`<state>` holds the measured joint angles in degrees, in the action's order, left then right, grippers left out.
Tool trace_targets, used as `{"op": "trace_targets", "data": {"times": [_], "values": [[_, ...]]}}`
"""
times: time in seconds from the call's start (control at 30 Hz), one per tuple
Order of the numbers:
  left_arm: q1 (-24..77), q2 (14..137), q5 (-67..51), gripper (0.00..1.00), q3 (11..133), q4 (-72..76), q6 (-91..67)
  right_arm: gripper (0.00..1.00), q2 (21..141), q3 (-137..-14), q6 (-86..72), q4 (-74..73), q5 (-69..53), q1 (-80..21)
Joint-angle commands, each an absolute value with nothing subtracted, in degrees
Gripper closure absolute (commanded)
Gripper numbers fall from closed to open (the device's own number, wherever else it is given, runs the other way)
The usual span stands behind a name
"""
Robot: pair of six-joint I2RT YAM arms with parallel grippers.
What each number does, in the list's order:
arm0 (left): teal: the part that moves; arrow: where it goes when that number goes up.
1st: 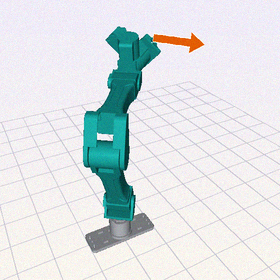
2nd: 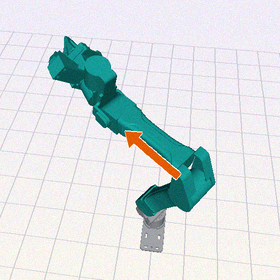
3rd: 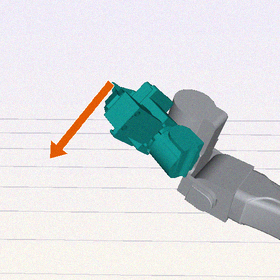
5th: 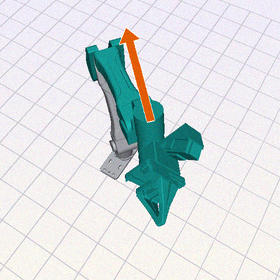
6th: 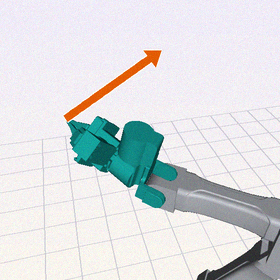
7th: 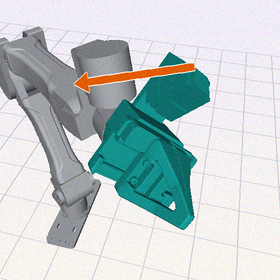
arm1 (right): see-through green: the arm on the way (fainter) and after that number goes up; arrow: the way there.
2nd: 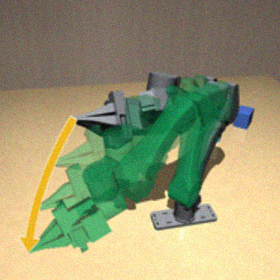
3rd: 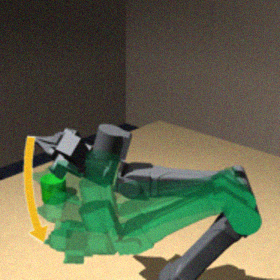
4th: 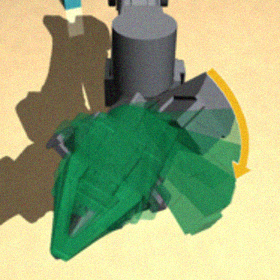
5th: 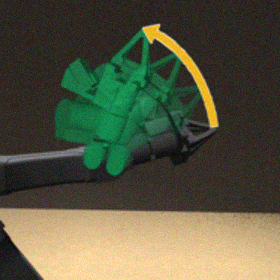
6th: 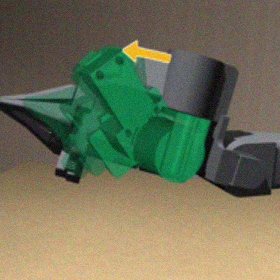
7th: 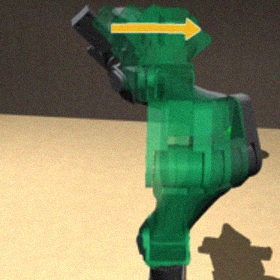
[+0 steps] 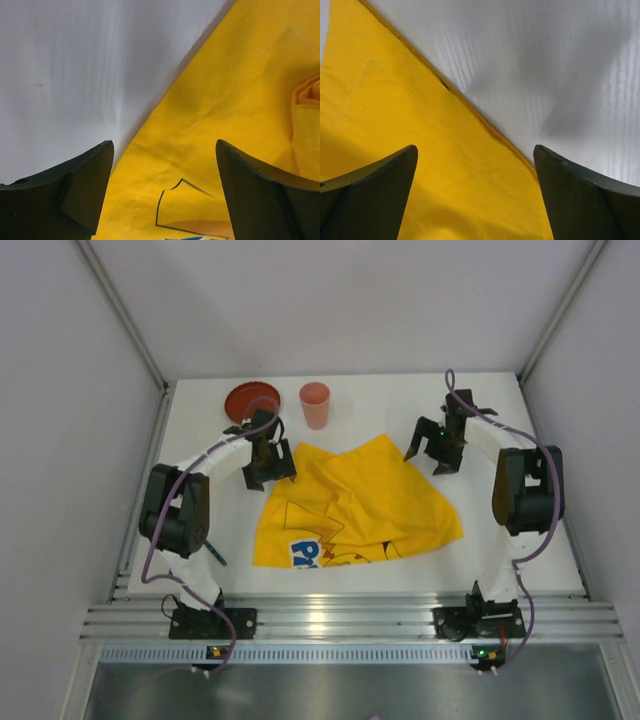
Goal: Set the dinner table for one person
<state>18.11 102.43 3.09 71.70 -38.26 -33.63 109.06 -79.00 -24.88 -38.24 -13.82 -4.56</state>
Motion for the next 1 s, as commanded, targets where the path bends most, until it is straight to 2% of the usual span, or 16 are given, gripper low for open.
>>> {"op": "trace_targets", "data": {"times": [0.0,0.27,0.37,0.4,0.47,0.5,0.6,0.63,0.67,0.97], "values": [[18.0,105.6,-1.8,0.12,75.7,-33.3,-31.2,0.00,112.1,-84.2,-24.3,-31.0,-19.5,-6.9],[18.1,109.8,-4.3,0.26,73.8,-30.9,-31.9,0.00,119.5,-89.5,-24.6,-30.4,-21.5,-13.2],[18.4,110.8,-6.4,0.46,72.9,-29.4,-31.9,0.02,121.4,-89.7,-25.2,-29.8,-22.1,-14.5],[18.5,111.0,-7.0,0.58,72.9,-29.1,-32.0,0.03,121.6,-89.6,-25.5,-29.4,-22.4,-14.7],[18.9,111.5,-7.3,0.81,72.9,-29.0,-32.1,0.15,121.8,-89.0,-25.6,-29.1,-22.3,-15.0],[18.9,111.5,-7.0,1.00,73.2,-29.2,-32.4,0.29,121.6,-88.8,-25.4,-29.0,-21.8,-14.9],[18.9,111.4,-5.1,1.00,73.6,-30.9,-32.7,0.67,120.8,-87.9,-24.4,-29.4,-19.4,-14.3],[18.8,111.1,-4.4,1.00,73.9,-31.8,-32.7,0.92,120.0,-87.1,-24.4,-29.8,-18.5,-13.3],[18.6,110.7,-2.7,1.00,74.1,-32.5,-32.8,1.00,119.3,-86.6,-24.4,-30.2,-17.8,-12.7],[14.1,101.3,5.5,1.00,65.9,-35.6,-35.1,1.00,112.2,-79.0,-24.7,-34.5,-5.3,-1.4]]}}
